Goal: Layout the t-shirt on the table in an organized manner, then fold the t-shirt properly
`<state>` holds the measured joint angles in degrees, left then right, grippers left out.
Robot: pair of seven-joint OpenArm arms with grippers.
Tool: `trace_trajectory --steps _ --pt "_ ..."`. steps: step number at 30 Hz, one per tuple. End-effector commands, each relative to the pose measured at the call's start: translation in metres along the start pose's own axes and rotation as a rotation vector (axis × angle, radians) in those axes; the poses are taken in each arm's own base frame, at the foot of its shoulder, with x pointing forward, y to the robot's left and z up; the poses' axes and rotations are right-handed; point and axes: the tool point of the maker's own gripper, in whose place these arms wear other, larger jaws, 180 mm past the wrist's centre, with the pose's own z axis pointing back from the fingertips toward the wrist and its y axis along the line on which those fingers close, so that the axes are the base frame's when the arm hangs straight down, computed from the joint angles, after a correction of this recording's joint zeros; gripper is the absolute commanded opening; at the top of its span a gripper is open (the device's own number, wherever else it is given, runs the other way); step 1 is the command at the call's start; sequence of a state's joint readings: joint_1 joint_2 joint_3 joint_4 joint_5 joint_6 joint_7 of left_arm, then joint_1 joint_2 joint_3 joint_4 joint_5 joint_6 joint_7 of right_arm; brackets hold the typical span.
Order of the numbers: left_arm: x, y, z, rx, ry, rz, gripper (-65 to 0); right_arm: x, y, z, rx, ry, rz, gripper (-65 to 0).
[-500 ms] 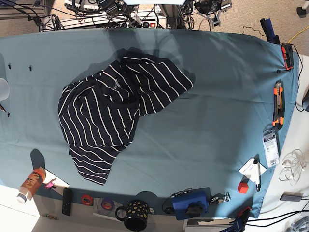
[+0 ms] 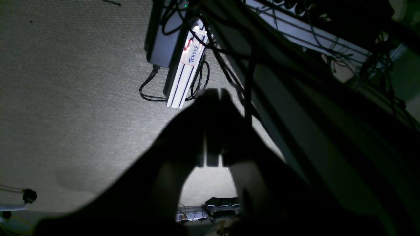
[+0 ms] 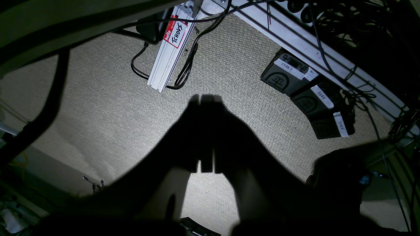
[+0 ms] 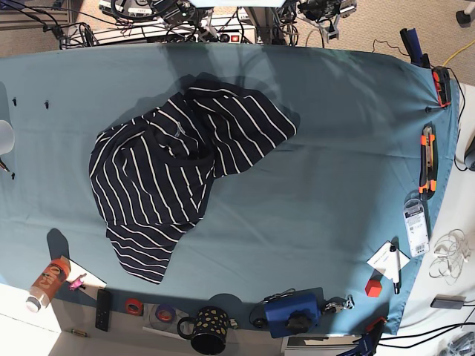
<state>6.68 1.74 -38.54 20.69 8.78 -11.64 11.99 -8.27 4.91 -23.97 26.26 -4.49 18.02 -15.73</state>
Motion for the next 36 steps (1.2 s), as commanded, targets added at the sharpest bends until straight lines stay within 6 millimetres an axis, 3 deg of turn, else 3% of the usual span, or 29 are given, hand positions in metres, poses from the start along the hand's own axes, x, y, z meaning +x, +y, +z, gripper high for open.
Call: trace_trajectory --steps 1,6,12,19,30,36 --pt "0.000 -0.001 0.000 -0.006 -0.001 -0.004 -65.0 -0.002 -0.001 0.001 0.005 0.004 0.002 -65.0" --pt "0.000 0.007 0.002 -0.012 -0.002 -0.012 -65.0 -0.005 -0.003 0.001 0.001 0.009 0.002 -65.0" --pt "-0.007 0.031 0.008 0.022 0.007 -0.015 -65.0 -0.011 -0.008 0.004 -0.008 0.041 0.007 -65.0" --pt "-0.018 0.053 0.028 -0.055 -0.036 -0.061 -65.0 -0.020 -0.024 0.021 -0.036 0.031 -0.017 -65.0" --pt "-0.023 0.128 0.101 0.025 -0.182 -0.046 -65.0 -0.054 -0.062 0.084 -0.098 -0.038 0.031 -65.0" --pt "-0.033 0.140 0.156 0.042 -0.190 -0.046 -65.0 -0.074 -0.064 0.121 -0.104 0.007 0.122 -65.0"
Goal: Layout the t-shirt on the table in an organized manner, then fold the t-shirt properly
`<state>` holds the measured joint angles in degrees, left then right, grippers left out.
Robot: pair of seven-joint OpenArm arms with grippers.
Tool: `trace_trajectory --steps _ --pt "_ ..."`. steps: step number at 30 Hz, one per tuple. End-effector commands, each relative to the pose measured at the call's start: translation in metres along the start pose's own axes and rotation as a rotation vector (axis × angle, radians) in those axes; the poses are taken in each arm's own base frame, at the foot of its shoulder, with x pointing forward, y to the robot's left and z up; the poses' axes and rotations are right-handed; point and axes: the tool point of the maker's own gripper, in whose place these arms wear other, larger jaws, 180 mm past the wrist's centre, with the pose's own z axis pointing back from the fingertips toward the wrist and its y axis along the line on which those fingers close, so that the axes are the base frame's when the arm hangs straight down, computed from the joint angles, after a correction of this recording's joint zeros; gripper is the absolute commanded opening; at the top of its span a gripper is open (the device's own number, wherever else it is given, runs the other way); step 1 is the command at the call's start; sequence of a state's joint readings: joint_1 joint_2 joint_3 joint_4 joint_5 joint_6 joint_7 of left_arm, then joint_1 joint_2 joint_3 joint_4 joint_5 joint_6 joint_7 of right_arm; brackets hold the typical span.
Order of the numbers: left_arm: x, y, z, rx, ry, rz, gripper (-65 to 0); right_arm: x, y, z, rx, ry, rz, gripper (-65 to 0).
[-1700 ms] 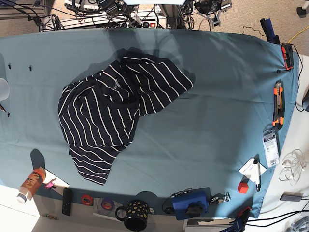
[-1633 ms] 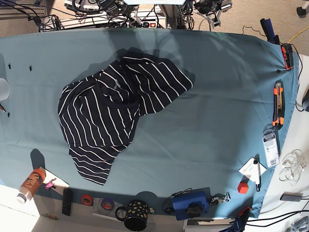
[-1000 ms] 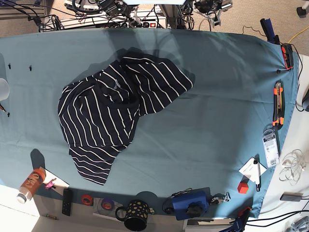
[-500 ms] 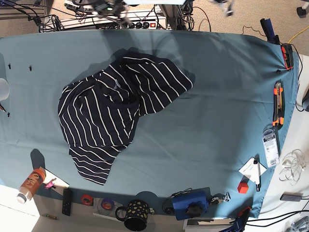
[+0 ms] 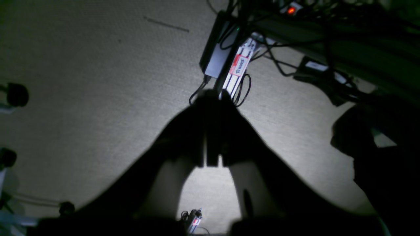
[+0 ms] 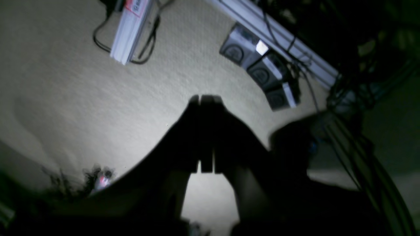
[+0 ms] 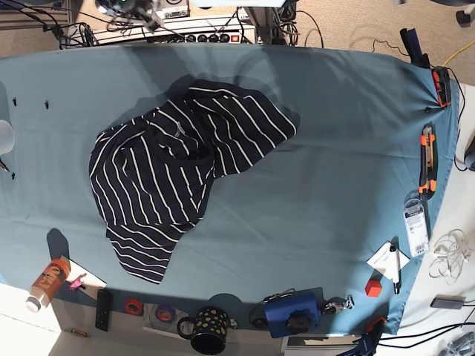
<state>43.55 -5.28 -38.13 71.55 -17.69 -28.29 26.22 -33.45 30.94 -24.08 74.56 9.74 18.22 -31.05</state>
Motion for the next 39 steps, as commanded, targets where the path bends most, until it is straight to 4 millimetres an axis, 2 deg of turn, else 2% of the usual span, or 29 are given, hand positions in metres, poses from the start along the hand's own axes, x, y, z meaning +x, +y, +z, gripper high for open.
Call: trace_trajectory --steps 1,5,9,12,16,21,24,26,29,32,35,36,38,39 --pt "-0.002 0.005 0.015 0.004 0.001 -0.009 -65.0 -0.004 -0.003 0.009 -0.002 0.007 0.027 -65.0" --pt "0.009 -0.007 0.054 -0.028 -0.016 -0.028 -65.0 -0.005 -0.001 0.036 -0.010 0.013 0.089 -65.0" --pt "0.027 -0.026 0.085 -0.054 -0.036 -0.059 -65.0 0.010 -0.001 0.071 -0.015 -0.042 0.015 -65.0" --pt "0.048 -0.043 0.103 -0.073 -0.073 -0.128 -65.0 0.035 -0.014 0.104 -0.041 -0.140 -0.059 -65.0" --pt "0.091 -0.072 0.126 -0.100 -0.197 -0.237 -65.0 0.081 -0.049 0.161 -0.150 -0.323 -0.090 -65.0" --pt "0.145 -0.119 0.165 -0.149 -0.396 -0.378 -65.0 0.134 -0.082 0.234 -0.303 -0.540 -0.052 -65.0" --pt "0.177 -0.151 0.192 -0.207 -0.571 -0.465 -65.0 0.158 -0.092 0.266 -0.380 -0.632 -0.009 -65.0" --pt "0.189 -0.162 0.199 -0.241 -0.641 -0.493 -65.0 0.168 -0.096 0.276 -0.406 -0.670 0.005 -65.0" --pt "0.199 -0.166 0.201 -0.245 -0.677 -0.501 -65.0 0.175 -0.103 0.283 -0.444 -0.694 0.009 -65.0" --pt "0.201 -0.166 0.201 -0.237 -0.681 -0.507 -65.0 0.176 -0.111 0.286 -0.494 -0.690 0.019 -65.0" --pt "0.201 -0.166 0.201 -0.237 -0.681 -0.507 -65.0 0.176 -0.108 0.284 -0.484 -0.690 0.020 -63.6" --pt "0.201 -0.166 0.201 -0.237 -0.682 -0.507 -62.1 0.177 -0.106 0.283 -0.476 -0.692 0.030 -56.2" --pt "0.201 -0.166 0.201 -0.237 -0.682 -0.506 -49.0 0.181 -0.100 0.284 -0.459 -0.719 0.048 -40.5" --pt "0.202 -0.166 0.201 -0.235 -0.683 -0.504 -43.1 0.185 -0.098 0.286 -0.454 -0.750 0.051 -36.4"
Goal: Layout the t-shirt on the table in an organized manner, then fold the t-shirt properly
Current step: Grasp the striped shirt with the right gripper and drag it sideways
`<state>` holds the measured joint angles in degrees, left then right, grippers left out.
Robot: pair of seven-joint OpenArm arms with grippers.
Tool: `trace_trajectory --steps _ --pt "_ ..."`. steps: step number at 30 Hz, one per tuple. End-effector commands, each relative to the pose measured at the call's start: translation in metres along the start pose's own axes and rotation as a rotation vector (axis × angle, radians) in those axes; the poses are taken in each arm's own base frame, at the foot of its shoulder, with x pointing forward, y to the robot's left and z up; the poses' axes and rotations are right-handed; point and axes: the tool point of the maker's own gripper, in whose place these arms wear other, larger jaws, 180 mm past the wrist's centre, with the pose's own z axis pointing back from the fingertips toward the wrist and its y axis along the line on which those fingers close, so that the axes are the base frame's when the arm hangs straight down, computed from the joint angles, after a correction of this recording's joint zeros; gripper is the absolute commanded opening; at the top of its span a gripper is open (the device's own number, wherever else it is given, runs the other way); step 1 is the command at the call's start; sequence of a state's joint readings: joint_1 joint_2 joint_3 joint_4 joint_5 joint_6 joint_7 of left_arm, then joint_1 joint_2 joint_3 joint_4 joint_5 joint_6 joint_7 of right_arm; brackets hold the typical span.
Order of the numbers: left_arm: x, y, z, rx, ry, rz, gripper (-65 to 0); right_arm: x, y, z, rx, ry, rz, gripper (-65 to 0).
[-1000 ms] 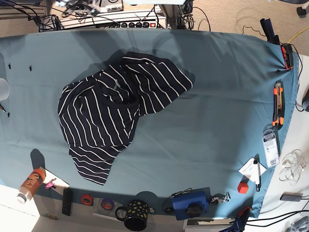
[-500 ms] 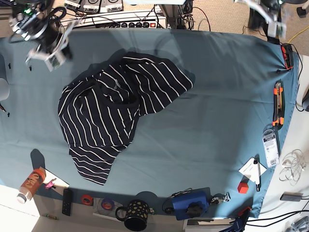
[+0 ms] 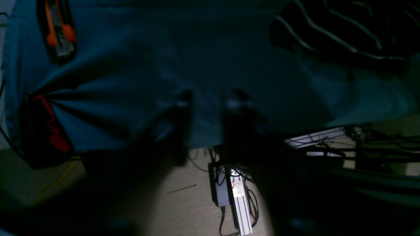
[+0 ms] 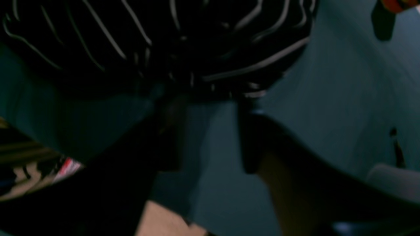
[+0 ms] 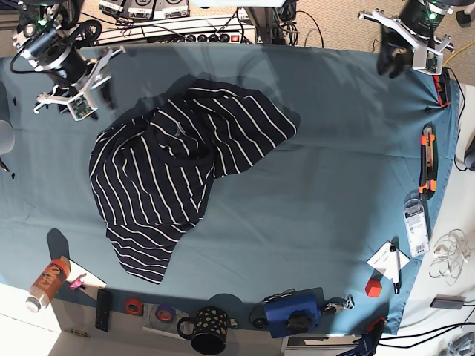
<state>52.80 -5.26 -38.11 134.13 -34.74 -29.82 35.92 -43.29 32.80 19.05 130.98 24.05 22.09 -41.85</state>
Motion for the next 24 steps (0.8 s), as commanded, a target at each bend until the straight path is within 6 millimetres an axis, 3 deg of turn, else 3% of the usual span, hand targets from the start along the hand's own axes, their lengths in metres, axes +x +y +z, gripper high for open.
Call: trace_trajectory --steps 1,3,8,15,21,22,24 --pt "0.008 -0.002 0.003 -0.007 -0.032 -0.005 -38.3 0.017 -0.001 0.002 -0.004 -0.075 0.006 -35.9" --pt "0.008 -0.002 0.003 -0.007 -0.032 -0.005 -34.2 0.028 0.002 -0.003 0.001 -0.121 -0.012 -35.9" --pt "0.009 -0.002 0.003 -0.007 -0.036 -0.006 -34.1 0.048 0.024 -0.033 0.048 -0.160 -0.011 -35.9" --pt "0.009 -0.002 0.003 -0.007 -0.035 -0.006 -34.1 0.035 0.006 -0.090 -0.093 -0.069 0.028 -35.9" --pt "0.011 -0.002 0.003 -0.007 -0.044 -0.007 -34.1 0.041 -0.008 -0.108 -0.110 -0.053 0.028 -36.2" --pt "0.012 -0.002 0.003 -0.007 -0.052 -0.006 -34.1 0.044 -0.010 -0.108 -0.115 -0.059 0.029 -38.7" --pt "0.016 -0.002 0.003 -0.008 -0.074 -0.007 -34.1 0.049 -0.014 -0.109 -0.125 -0.071 0.029 -50.7"
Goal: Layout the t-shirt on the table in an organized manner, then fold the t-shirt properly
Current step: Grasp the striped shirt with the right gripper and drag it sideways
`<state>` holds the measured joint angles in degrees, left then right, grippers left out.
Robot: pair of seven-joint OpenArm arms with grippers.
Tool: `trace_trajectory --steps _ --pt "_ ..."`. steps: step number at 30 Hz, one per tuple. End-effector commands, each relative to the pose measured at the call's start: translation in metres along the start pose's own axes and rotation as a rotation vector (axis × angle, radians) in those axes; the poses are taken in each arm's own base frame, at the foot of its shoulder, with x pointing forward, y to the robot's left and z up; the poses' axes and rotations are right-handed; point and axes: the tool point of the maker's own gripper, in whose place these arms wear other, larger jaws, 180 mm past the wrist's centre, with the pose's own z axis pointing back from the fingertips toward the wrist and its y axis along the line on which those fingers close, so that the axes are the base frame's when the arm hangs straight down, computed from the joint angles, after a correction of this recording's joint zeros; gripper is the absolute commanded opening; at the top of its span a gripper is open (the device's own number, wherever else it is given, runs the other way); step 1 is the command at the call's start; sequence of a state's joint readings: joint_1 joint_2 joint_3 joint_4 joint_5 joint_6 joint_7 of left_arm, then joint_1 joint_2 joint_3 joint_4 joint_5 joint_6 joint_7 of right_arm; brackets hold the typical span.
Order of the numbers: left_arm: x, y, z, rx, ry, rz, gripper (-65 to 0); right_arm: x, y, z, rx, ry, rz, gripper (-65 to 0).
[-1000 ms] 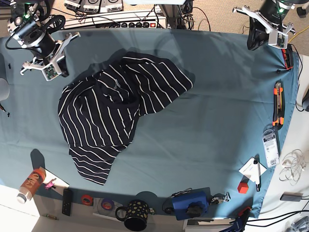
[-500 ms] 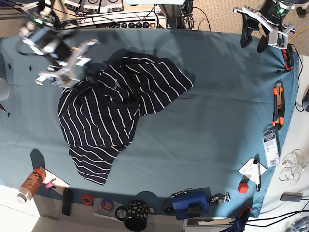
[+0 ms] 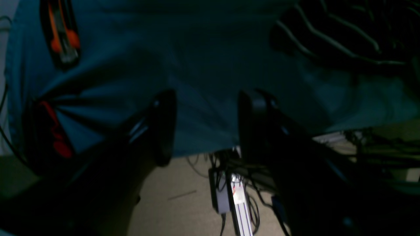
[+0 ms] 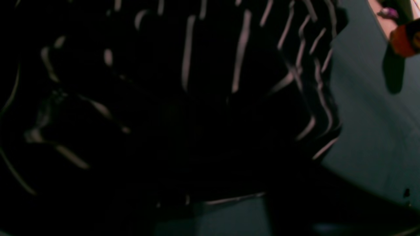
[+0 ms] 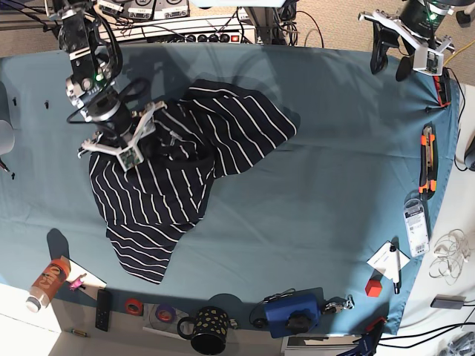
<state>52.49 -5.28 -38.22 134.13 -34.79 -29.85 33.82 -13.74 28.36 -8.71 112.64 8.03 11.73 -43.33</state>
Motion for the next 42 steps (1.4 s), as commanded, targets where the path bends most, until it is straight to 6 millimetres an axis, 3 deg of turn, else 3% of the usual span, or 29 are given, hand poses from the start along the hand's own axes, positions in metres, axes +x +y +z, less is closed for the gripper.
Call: trace_trajectory --steps 1,2,6,13,16,18,23,27,30,33,35,38,42 --pt "0.009 -0.002 0.003 -0.008 -0.040 -0.004 -34.1 0.015 -0.013 0.002 -0.039 -0.048 0.008 -58.2" --pt "0.010 -0.002 0.003 -0.009 -0.042 -0.005 -34.1 0.017 -0.018 0.002 -0.061 -0.052 -0.006 -65.0" --pt "0.009 -0.002 0.003 -0.008 -0.039 -0.005 -34.1 0.036 -0.052 0.003 -0.188 -0.094 0.000 -65.0" --pt "0.009 -0.002 0.003 -0.008 -0.039 -0.005 -34.1 0.088 -0.140 0.027 -0.437 -0.227 -0.026 -65.0" --pt "0.009 -0.003 0.003 -0.009 -0.040 -0.005 -34.1 0.098 -0.177 0.038 -0.529 -0.271 -0.068 -65.0" --pt "0.009 -0.002 0.003 -0.009 -0.040 -0.004 -34.1 0.088 -0.204 0.035 -0.582 -0.262 -0.130 -65.0" --pt "0.010 -0.003 0.003 -0.009 -0.040 -0.005 -34.1 0.023 -0.249 -0.005 -0.603 -0.099 -0.328 -65.0" --pt "0.010 -0.003 0.003 -0.009 -0.040 -0.005 -34.1 -0.018 -0.258 -0.018 -0.601 0.037 -0.415 -65.0" --pt "0.010 -0.003 0.003 -0.013 -0.040 -0.008 -34.1 -0.031 -0.251 -0.019 -0.563 0.117 -0.430 -65.0" --pt "0.011 -0.011 0.002 -0.059 -0.046 -0.041 -34.1 -0.041 -0.237 -0.023 -0.479 0.195 -0.406 -52.8" --pt "0.016 -0.016 0.000 -0.084 -0.066 -0.063 -34.1 -0.043 -0.231 -0.025 -0.441 0.219 -0.420 -47.9" --pt "0.027 -0.018 -0.005 -0.104 -0.107 -0.089 -34.1 -0.040 -0.224 -0.023 -0.410 0.242 -0.452 -47.5" --pt "0.040 -0.017 -0.011 -0.105 -0.155 -0.104 -34.1 -0.007 -0.238 -0.003 -0.454 0.137 -0.449 -47.6"
